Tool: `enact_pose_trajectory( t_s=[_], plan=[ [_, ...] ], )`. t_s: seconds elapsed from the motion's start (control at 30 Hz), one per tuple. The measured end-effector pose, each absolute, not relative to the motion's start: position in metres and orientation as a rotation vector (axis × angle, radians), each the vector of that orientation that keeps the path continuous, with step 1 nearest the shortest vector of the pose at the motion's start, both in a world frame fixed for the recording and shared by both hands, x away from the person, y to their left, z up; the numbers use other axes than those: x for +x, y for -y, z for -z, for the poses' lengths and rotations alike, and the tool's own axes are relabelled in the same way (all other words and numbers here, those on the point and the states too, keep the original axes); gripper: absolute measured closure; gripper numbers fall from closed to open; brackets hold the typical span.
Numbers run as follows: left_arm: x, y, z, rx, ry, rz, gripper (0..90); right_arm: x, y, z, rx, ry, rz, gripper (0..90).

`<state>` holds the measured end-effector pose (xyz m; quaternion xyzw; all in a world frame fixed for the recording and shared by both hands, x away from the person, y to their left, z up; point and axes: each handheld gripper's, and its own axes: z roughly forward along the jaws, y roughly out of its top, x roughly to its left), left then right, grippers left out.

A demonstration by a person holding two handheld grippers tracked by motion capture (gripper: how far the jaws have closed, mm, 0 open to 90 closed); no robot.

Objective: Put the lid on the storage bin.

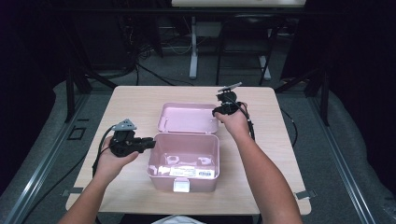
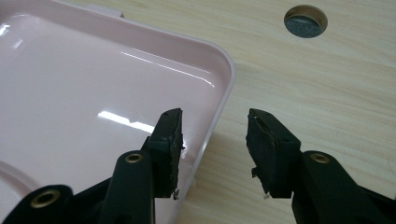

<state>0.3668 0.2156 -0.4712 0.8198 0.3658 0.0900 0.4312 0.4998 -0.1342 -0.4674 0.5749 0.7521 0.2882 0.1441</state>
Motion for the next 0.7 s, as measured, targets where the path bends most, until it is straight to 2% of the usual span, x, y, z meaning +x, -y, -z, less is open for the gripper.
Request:
enact_pose_trajectory(
  t_s=[0.7],
  plan=[
    [0.367, -0.215, 0.471, 2.041, -0.915, -0.226, 76.0, 0.511, 0.138, 0.477, 1.724, -2.132, -0.846, 63.6]
  ],
)
